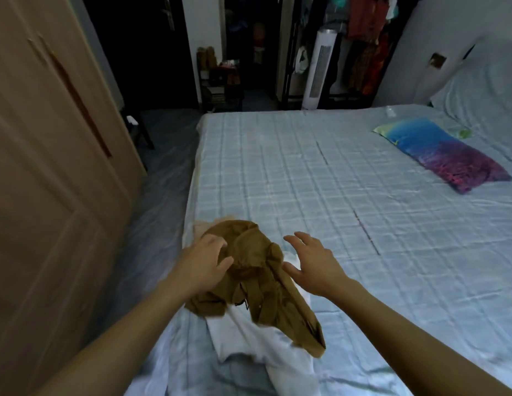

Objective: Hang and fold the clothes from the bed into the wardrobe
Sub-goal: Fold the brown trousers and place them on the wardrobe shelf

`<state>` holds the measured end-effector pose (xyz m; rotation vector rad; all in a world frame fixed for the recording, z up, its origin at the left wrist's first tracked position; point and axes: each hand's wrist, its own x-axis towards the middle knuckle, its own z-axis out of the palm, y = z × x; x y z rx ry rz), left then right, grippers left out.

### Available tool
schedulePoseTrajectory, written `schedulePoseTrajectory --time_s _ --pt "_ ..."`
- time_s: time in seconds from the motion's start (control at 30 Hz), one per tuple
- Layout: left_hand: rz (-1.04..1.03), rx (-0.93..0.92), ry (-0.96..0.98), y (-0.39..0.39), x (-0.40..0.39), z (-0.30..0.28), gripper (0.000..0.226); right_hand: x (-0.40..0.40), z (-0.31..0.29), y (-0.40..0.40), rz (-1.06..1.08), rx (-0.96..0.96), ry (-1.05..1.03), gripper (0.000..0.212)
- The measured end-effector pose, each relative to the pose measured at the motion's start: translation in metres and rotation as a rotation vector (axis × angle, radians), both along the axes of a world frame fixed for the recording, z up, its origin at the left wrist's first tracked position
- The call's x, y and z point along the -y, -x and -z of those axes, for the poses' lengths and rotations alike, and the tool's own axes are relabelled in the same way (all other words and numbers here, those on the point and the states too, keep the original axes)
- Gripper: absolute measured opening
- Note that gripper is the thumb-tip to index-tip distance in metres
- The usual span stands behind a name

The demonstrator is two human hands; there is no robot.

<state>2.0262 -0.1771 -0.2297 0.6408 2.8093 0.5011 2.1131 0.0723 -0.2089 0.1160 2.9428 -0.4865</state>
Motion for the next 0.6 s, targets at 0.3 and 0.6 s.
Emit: schedulePoseTrajectory --time_s 0.3,0.6 --pt "-0.029 0.086 0.070 0.028 -0.031 0.066 0.029 -0.031 0.076 0.068 0.022 0.117 0.256 0.050" --pt "0.031 0.018 0.220 0.082 -0.054 0.142 0.040 -0.014 0.154 0.091 0.016 0.249 0.234 0.055"
